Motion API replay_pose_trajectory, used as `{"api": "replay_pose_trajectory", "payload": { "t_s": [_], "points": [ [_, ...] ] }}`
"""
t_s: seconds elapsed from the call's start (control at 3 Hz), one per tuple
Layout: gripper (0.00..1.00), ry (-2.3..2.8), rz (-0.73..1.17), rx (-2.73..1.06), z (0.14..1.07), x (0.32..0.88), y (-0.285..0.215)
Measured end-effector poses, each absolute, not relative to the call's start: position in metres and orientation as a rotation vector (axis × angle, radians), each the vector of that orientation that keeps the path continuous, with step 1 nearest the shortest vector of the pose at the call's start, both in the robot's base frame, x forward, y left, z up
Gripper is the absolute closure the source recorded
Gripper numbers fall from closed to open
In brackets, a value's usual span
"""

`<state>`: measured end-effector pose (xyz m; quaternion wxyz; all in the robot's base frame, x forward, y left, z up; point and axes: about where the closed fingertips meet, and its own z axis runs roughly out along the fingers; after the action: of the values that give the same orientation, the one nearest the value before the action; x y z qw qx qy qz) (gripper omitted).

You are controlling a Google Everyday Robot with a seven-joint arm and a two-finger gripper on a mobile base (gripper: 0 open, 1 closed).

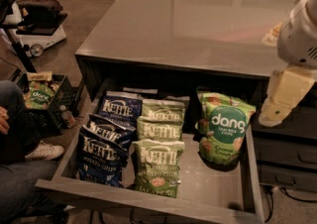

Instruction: Pick green rice chip bag from top drawer and place on counter

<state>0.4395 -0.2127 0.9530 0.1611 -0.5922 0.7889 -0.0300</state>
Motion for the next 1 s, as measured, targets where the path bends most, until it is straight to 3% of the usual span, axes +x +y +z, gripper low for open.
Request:
{"api": "replay_pose_trajectory", "payload": {
  "t_s": [1.0],
  "points": [
    [0.0,2.345,-0.071,-1.585,0.856,0.463,-0.211]
  ]
}}
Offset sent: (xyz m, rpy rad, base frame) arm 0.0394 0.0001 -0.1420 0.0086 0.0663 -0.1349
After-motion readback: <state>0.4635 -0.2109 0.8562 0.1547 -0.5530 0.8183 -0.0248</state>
